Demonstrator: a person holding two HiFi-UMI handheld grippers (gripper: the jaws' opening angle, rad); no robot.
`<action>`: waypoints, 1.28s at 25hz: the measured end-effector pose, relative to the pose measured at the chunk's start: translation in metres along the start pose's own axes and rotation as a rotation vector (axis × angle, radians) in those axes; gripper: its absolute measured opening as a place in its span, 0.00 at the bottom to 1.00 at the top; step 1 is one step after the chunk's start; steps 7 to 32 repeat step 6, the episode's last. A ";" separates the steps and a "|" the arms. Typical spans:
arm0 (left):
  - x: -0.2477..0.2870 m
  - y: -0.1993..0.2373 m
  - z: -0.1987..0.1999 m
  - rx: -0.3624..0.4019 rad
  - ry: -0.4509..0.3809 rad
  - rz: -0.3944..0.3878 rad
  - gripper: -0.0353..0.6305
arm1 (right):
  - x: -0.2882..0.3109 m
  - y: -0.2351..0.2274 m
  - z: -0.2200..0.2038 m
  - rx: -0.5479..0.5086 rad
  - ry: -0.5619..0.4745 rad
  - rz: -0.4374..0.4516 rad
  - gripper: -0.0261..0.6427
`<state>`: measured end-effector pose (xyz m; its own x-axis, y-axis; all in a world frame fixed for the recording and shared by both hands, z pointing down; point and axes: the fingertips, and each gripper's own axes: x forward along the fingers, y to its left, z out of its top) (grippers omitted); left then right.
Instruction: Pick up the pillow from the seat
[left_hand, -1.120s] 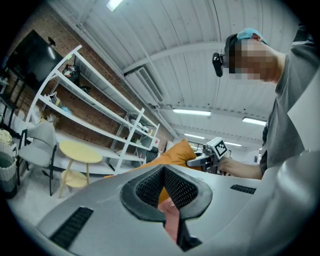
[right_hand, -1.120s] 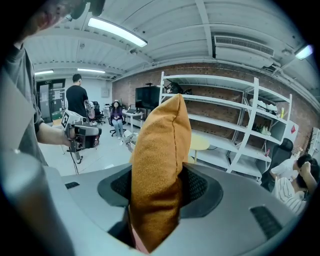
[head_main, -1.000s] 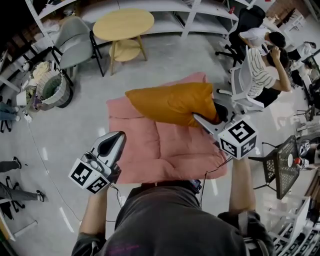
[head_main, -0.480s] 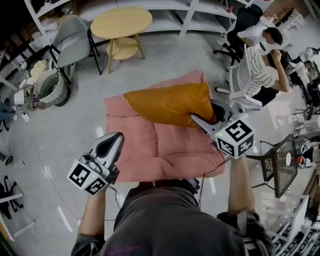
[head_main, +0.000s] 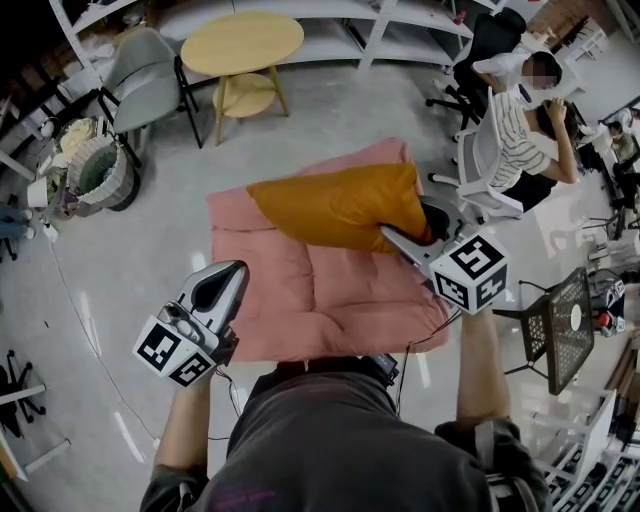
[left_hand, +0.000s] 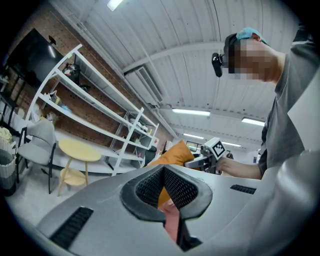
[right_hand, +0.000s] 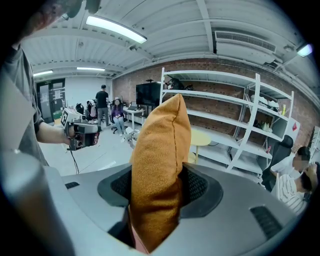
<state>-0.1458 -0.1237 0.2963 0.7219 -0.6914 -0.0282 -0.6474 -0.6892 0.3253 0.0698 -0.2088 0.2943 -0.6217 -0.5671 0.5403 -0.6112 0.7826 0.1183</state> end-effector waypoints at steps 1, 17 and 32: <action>0.000 0.001 0.000 0.000 0.001 0.000 0.07 | 0.001 0.000 0.000 -0.001 0.001 0.001 0.40; 0.003 0.003 -0.001 -0.001 0.003 0.000 0.07 | 0.004 -0.003 -0.002 0.004 0.007 0.005 0.40; 0.003 0.003 -0.001 -0.001 0.003 0.000 0.07 | 0.004 -0.003 -0.002 0.004 0.007 0.005 0.40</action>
